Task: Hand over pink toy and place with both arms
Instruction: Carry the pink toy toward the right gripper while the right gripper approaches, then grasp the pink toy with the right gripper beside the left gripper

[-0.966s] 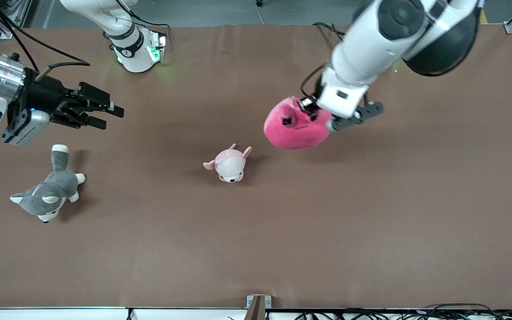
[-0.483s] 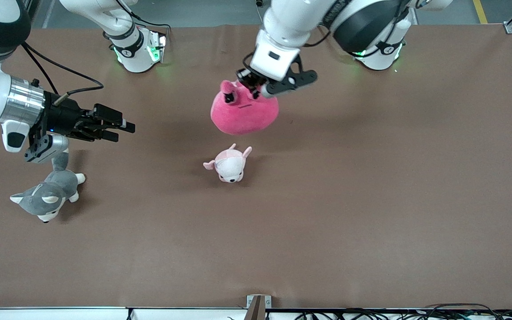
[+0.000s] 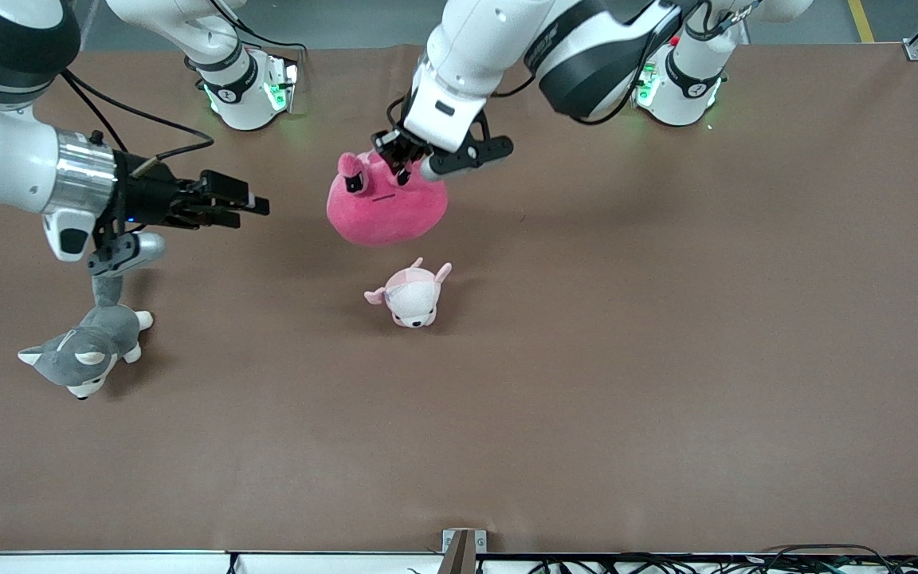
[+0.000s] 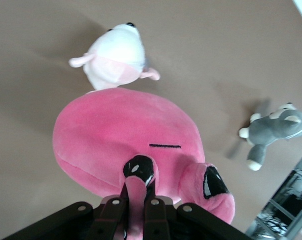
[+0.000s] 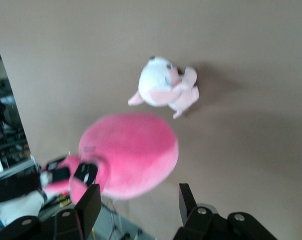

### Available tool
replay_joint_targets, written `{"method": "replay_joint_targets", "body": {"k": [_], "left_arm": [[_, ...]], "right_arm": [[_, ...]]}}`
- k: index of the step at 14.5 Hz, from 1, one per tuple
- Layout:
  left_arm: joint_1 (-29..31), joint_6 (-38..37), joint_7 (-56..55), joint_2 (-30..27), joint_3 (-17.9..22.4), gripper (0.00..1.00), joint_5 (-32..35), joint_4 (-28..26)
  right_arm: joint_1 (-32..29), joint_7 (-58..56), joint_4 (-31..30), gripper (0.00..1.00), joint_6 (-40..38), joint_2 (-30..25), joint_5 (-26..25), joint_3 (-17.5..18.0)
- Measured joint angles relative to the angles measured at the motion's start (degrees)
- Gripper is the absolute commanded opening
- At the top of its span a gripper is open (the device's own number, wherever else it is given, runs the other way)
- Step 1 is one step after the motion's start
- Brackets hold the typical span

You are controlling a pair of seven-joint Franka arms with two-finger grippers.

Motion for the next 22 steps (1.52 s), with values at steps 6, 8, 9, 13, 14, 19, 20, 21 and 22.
{"method": "replay_joint_targets", "body": {"k": [6, 8, 9, 13, 14, 19, 20, 21, 22], "left_arm": [[-0.1, 3.6, 0.0, 2.0, 0.0, 0.01, 0.0, 0.7], [-0.2, 3.6, 0.0, 2.0, 0.0, 0.01, 0.0, 0.7], [-0.2, 3.6, 0.0, 2.0, 0.0, 0.01, 0.0, 0.7], [-0.4, 3.6, -0.1, 2.0, 0.0, 0.01, 0.1, 0.8], [-0.4, 3.6, -0.2, 2.0, 0.0, 0.01, 0.1, 0.8], [-0.4, 3.6, -0.5, 2.0, 0.0, 0.01, 0.1, 0.8], [-0.5, 3.6, -0.5, 2.0, 0.0, 0.01, 0.1, 0.9], [-0.5, 3.6, -0.5, 2.0, 0.0, 0.01, 0.1, 0.9], [-0.5, 3.6, -0.5, 2.0, 0.0, 0.01, 0.1, 0.9]], "right_arm": [[1.8, 0.1, 0.1, 0.69, -1.0, 0.0, 0.0, 0.0], [3.7, 0.2, 0.1, 0.69, 1.3, 0.0, 0.0, 0.0], [4.7, 0.4, 0.1, 0.69, 2.7, 0.0, 0.0, 0.0], [8.6, 0.6, -0.3, 0.69, 6.3, 0.8, 0.0, 0.0], [9.3, 0.6, -0.3, 0.69, 6.6, 1.3, -0.2, 0.0], [10.4, 0.6, -0.4, 0.69, 7.4, 3.0, -3.5, -0.1], [10.5, 0.6, -0.4, 0.69, 7.4, 3.2, -3.8, -0.1], [10.7, 0.6, -0.4, 0.69, 7.4, 3.3, -3.9, -0.1], [11.0, 0.6, -0.4, 0.69, 7.4, 3.3, -4.0, -0.1]]}}
